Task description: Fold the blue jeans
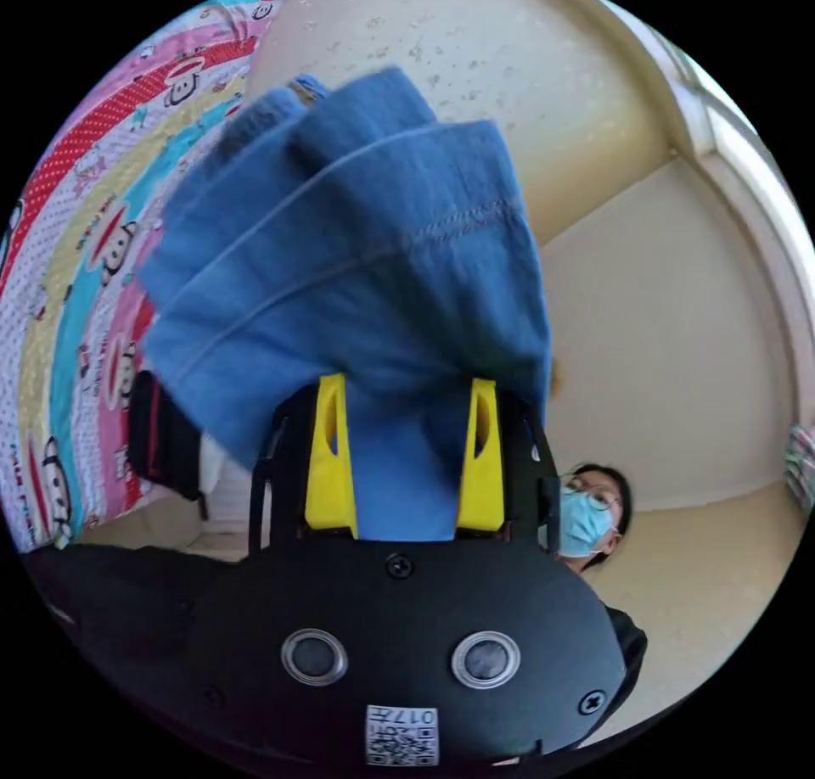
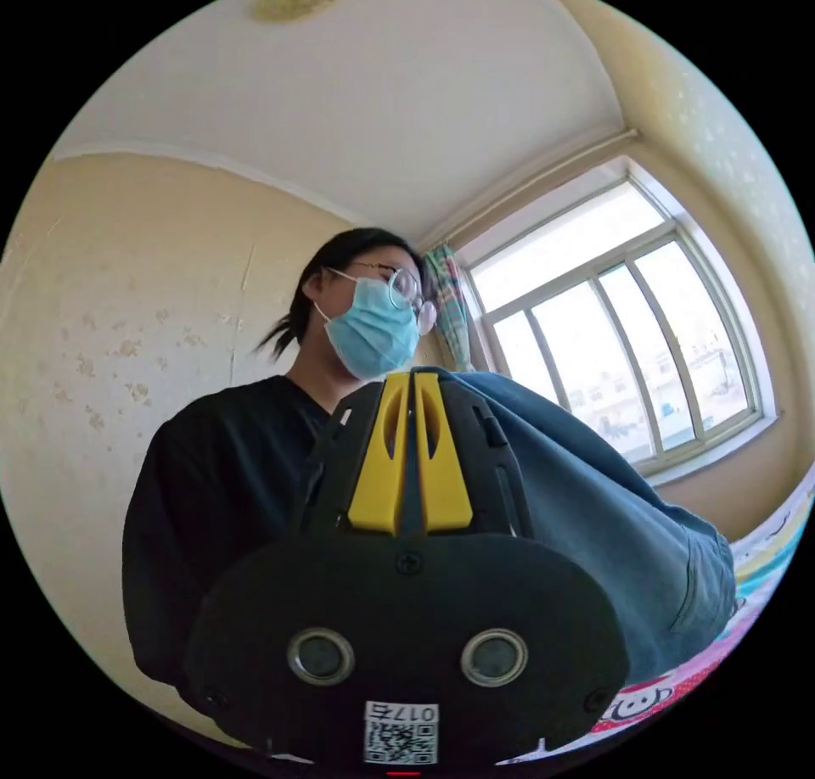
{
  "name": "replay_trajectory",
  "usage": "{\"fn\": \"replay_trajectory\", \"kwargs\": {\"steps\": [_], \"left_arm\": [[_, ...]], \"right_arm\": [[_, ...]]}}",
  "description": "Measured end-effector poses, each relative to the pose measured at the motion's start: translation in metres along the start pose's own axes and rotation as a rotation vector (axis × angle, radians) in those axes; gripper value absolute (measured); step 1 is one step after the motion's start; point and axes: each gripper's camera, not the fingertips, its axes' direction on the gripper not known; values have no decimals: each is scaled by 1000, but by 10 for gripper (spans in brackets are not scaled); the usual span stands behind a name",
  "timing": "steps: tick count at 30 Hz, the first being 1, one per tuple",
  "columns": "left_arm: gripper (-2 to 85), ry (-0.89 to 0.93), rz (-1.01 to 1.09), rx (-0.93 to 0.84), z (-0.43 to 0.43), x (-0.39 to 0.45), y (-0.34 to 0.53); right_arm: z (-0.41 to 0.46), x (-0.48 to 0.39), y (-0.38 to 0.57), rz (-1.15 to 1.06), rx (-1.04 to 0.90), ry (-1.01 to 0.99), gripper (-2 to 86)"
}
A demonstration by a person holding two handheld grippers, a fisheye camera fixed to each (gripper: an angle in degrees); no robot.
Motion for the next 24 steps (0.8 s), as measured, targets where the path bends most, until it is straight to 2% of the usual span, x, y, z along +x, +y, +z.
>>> {"fn": "replay_trajectory", "kwargs": {"steps": [3, 5, 7, 9, 10, 12, 14, 15, 17, 19, 21, 22, 24], "left_arm": [[111, -4, 87, 21, -26, 22, -9], [73, 33, 215, -24, -32, 46, -13], [33, 150, 454, -163, -26, 92, -13], [28, 158, 632, -339, -11, 133, -3], [27, 122, 734, -450, 0, 158, 8], [40, 58, 844, -517, 11, 183, 25], [52, -105, 875, -565, 26, 191, 37], [59, -131, 872, -552, 30, 190, 43], [70, 88, 824, -499, 24, 183, 43], [82, 487, 757, -351, 10, 179, 40], [91, 677, 755, -283, 11, 190, 39], [96, 703, 766, -302, 21, 205, 38], [103, 631, 825, -359, 43, 238, 42]], "right_arm": [[15, 11, 27, 168, -165, 111, 14], [26, 7, 49, 249, -338, 295, 20], [31, 0, 61, 293, -448, 473, 29], [26, -7, 69, 334, -491, 633, 42], [18, -12, 72, 348, -463, 660, 42], [0, -20, 74, 298, -340, 608, 30], [-33, -19, 80, 265, -95, 516, 22], [-42, -16, 82, 271, -42, 496, 21], [-67, 7, 95, 354, 93, 456, 28], [-76, 28, 107, 457, 118, 483, 47], [-76, 53, 121, 580, 84, 520, 85], [-71, 69, 130, 643, 30, 545, 121], [-58, 93, 143, 712, -64, 599, 148]]}}
